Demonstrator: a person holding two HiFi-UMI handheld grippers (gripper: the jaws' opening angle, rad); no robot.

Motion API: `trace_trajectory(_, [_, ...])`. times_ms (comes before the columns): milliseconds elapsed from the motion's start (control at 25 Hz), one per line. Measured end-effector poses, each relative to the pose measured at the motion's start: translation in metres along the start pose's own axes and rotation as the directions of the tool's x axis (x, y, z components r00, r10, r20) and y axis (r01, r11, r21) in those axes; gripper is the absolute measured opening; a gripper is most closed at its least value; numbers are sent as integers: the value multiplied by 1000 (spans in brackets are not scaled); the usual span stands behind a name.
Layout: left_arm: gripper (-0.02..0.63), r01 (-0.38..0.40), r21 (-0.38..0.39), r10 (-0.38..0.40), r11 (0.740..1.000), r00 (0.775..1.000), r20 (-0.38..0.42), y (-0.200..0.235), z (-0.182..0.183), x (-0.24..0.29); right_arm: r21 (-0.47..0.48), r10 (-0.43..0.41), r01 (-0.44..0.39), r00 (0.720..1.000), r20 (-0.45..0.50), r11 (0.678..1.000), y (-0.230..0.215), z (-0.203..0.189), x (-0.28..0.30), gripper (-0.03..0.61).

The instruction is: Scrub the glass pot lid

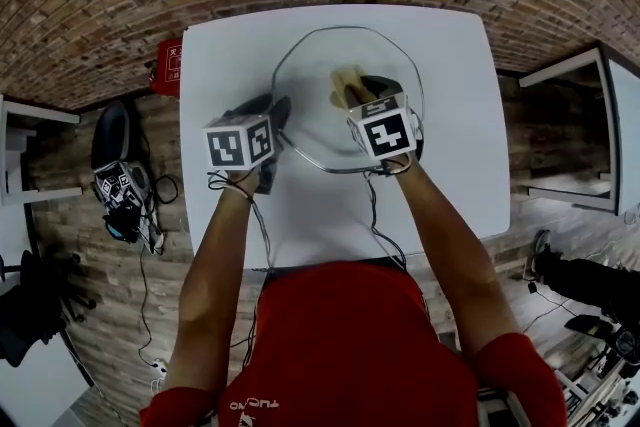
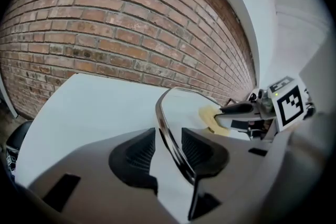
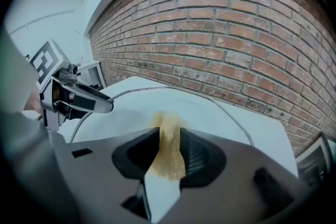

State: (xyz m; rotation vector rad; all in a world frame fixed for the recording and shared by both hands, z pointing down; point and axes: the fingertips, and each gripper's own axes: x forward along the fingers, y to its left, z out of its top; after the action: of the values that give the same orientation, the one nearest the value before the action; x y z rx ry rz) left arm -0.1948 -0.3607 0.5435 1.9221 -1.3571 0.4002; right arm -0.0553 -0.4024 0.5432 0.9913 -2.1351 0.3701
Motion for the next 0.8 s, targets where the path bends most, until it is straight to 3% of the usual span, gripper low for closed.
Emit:
trace_trajectory(560, [126, 5, -15, -5, 1000, 1000, 11, -1, 1, -1, 9, 2, -2, 1000, -29, 1000, 9, 3, -6, 53])
trace_trajectory(800, [124, 7, -19, -6, 1000, 1000, 18, 0, 2, -1, 31, 3, -4, 999, 49, 1000, 10, 40, -10, 52])
